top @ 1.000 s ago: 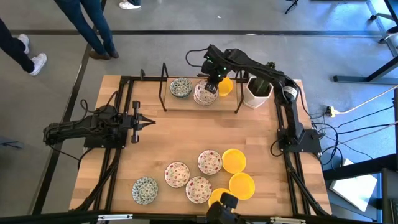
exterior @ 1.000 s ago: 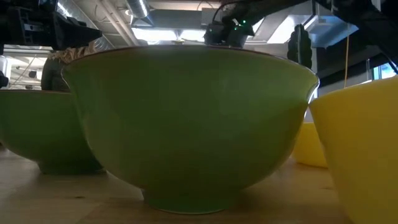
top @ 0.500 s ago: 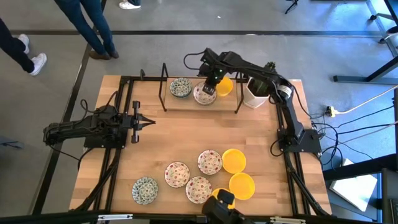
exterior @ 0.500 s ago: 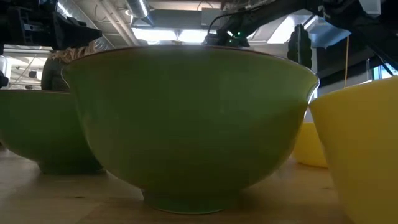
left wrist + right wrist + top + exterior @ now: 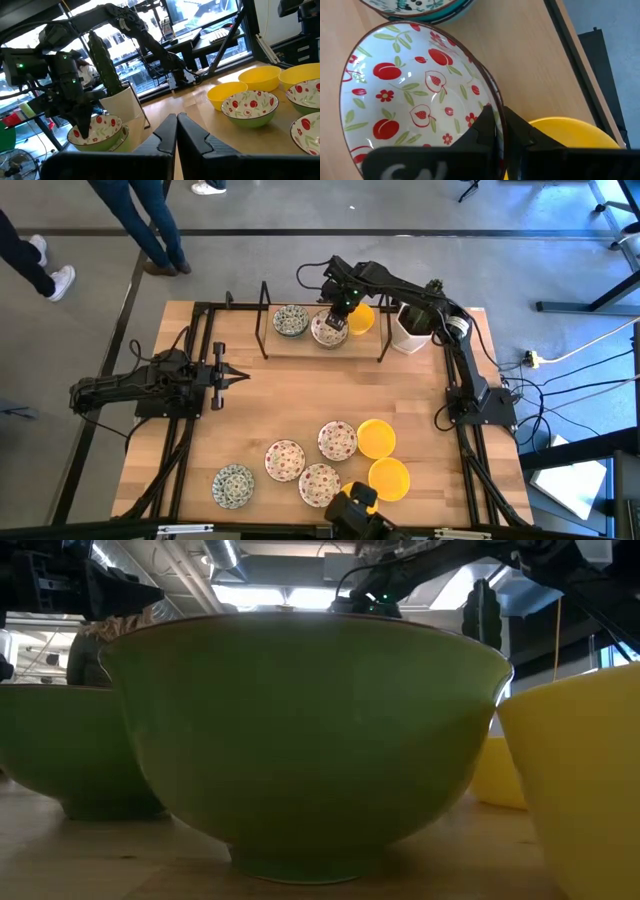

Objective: Pick & Place Mini bowls
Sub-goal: Stack the red patterned bowl on the red patterned bowl on the shelf

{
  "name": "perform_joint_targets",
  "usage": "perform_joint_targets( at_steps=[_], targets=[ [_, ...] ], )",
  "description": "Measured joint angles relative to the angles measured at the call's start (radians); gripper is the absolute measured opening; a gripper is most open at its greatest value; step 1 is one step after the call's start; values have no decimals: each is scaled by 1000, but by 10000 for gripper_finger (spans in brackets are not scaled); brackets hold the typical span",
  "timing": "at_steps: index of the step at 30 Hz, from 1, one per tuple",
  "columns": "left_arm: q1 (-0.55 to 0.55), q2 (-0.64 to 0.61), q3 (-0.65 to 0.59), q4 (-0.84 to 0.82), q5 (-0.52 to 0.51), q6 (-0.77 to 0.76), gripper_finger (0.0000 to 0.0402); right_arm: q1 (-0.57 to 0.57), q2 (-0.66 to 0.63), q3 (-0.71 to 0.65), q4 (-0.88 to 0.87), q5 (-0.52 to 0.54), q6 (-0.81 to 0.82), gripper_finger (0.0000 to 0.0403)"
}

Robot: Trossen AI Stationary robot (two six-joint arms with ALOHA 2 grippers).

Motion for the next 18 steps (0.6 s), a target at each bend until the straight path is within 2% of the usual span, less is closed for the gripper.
perform_joint_targets(
  at_steps=[18],
  targets=[
    [0,0,0,0,0,0,5,0,20,-27,31,20,1,17]
  ],
)
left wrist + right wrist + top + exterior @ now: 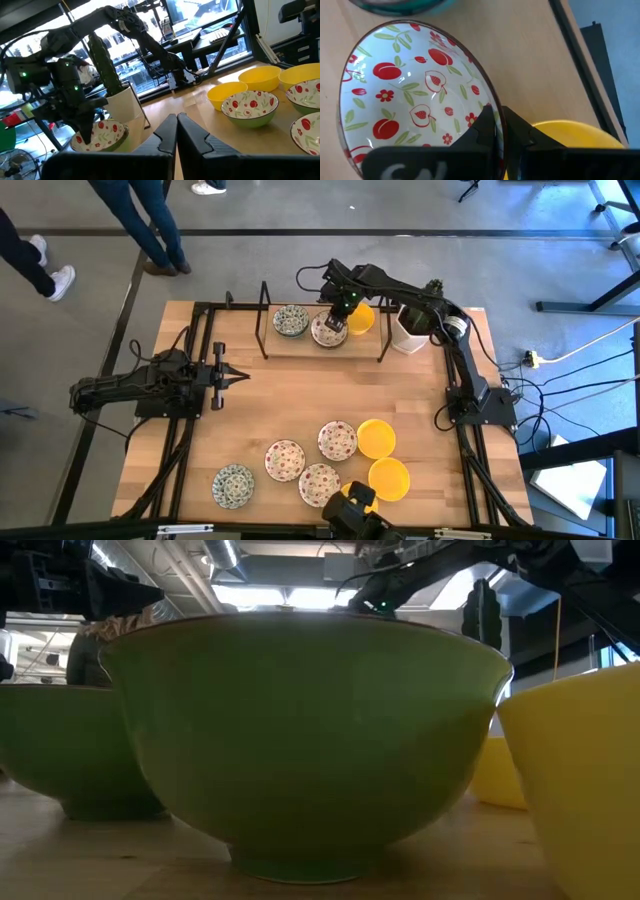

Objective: Pick & Place Mini bowls
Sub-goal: Stack the red patterned bowl on the red patterned bowl on the shelf

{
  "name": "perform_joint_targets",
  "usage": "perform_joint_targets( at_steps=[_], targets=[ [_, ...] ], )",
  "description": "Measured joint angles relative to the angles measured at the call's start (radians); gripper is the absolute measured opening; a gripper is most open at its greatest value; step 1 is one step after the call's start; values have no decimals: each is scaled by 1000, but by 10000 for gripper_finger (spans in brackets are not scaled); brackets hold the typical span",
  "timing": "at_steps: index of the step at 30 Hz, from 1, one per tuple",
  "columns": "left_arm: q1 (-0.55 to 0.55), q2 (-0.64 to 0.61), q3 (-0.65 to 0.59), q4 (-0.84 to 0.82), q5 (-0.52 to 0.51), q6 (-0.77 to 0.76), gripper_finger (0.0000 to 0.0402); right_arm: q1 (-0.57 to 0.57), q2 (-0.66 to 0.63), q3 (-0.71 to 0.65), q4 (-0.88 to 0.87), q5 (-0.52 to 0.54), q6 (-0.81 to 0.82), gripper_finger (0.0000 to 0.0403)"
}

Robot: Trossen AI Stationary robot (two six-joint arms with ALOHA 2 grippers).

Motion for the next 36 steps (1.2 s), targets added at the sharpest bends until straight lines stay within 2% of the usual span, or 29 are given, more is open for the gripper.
perform_joint_targets(
  at_steps=[10,20,29,36],
  targets=[
    [0,0,0,0,0,11,8,0,23,1,18,-8,-11,18],
    [0,0,0,0,0,18,6,0,27,1,24,3,-24,57],
    [0,0,0,-1,0,18,5,2,27,1,24,-6,-28,76],
    [0,0,0,-1,0,18,7,3,27,1,25,-71,-35,95]
  ],
)
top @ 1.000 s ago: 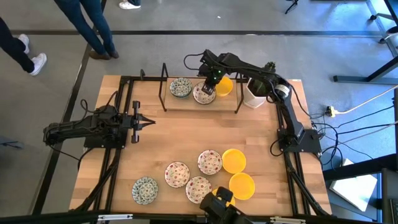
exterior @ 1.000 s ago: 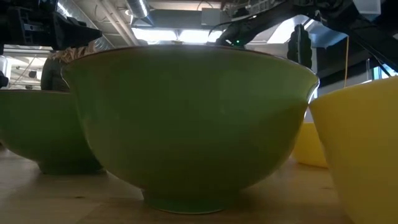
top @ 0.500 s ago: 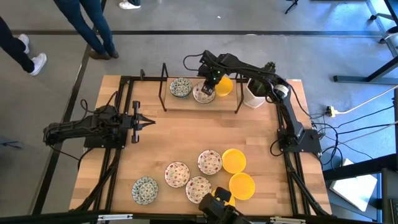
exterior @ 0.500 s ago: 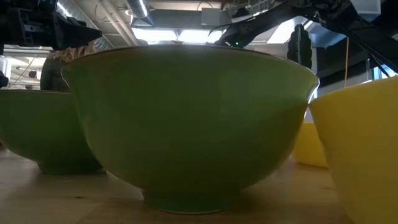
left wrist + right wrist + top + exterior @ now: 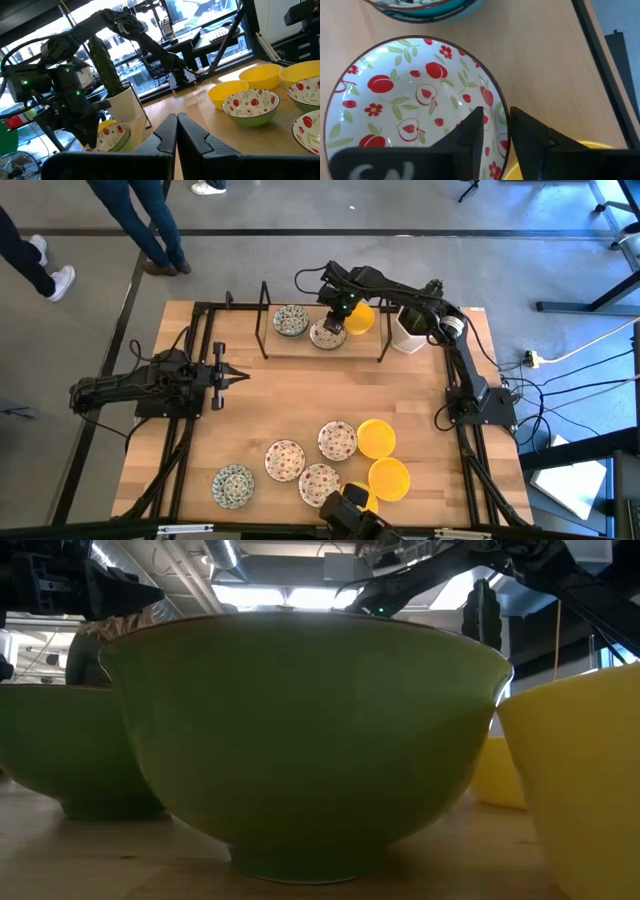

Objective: Pick & Place Mini bowls
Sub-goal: Stack the red patterned bowl on the red patterned bowl on the shelf, then stack the yellow bowl on the yellow bowl on the shelf

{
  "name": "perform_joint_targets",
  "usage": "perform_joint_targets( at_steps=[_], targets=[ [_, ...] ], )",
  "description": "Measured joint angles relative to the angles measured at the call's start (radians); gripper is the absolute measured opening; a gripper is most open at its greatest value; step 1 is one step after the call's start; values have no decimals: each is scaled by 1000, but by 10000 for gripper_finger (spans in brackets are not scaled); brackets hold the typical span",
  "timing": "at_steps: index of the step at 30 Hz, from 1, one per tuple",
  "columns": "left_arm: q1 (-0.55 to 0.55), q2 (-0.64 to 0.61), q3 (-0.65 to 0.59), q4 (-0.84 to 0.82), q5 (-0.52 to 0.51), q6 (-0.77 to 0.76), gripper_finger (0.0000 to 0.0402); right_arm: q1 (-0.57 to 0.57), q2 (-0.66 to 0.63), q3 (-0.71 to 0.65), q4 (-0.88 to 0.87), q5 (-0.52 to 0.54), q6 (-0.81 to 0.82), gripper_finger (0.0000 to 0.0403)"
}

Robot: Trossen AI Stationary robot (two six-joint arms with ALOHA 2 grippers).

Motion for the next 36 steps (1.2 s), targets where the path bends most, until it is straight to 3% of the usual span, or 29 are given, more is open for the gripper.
perform_joint_targets(
  at_steps=[14,19,22,25,29,33,36],
  targets=[
    [0,0,0,0,0,0,7,5,-9,56,5,43,1,124],
    [0,0,0,-3,0,0,7,14,-26,158,-113,42,6,124],
    [0,0,0,-6,0,0,4,32,-45,218,-168,-23,-3,124],
    [0,0,0,-6,0,0,5,65,-93,245,-138,-131,-8,124],
    [0,0,0,-6,0,-1,7,126,-183,249,-72,-201,-19,117],
    [0,0,0,-6,0,-1,7,190,-279,249,-16,-266,-5,87],
    [0,0,0,-6,0,0,4,241,-365,249,-22,-241,10,51]
  ],
)
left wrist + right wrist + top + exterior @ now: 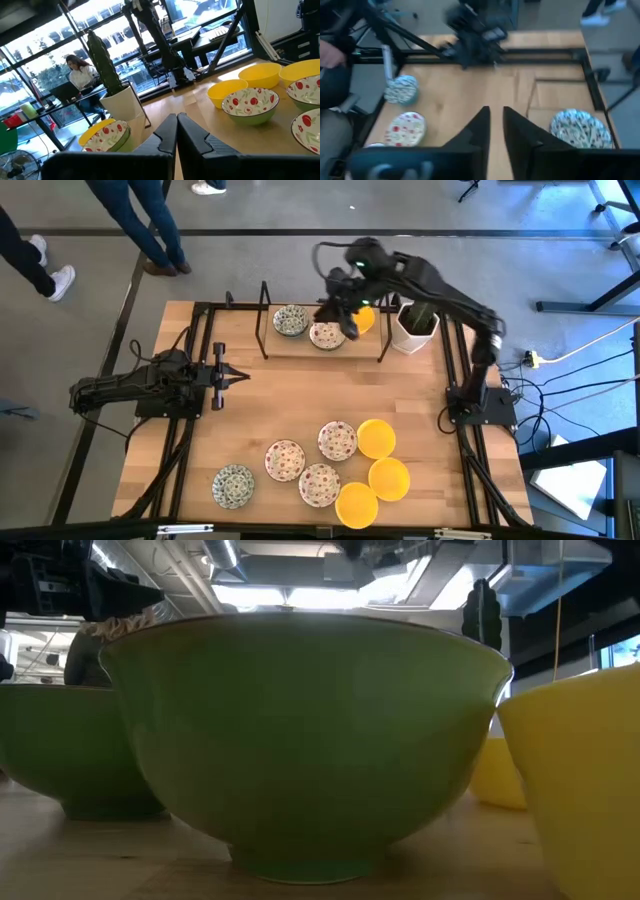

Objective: Pick & Place Mini bowls
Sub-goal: Stack the yellow bowl on the yellow bowl on the shelf

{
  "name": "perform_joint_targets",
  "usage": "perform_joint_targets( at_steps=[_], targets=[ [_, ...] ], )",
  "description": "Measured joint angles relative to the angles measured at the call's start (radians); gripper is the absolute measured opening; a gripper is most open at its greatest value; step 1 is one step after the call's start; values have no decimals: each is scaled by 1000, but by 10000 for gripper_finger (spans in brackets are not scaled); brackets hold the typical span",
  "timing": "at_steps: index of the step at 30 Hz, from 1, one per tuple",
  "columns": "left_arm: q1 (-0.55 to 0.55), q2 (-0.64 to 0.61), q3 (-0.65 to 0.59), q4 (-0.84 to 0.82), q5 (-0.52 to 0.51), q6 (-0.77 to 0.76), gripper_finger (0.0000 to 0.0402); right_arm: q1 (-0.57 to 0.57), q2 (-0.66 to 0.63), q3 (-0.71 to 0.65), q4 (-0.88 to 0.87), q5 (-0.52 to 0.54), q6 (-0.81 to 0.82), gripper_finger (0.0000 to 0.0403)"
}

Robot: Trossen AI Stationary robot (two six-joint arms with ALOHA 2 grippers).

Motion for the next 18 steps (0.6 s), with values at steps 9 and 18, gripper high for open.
perform_joint_targets(
  at_steps=[9,18],
  targets=[
    [0,0,0,0,0,4,8,208,-286,-28,-76,243,38,8],
    [0,0,0,0,0,4,5,547,-675,-464,105,619,103,3]
  ],
)
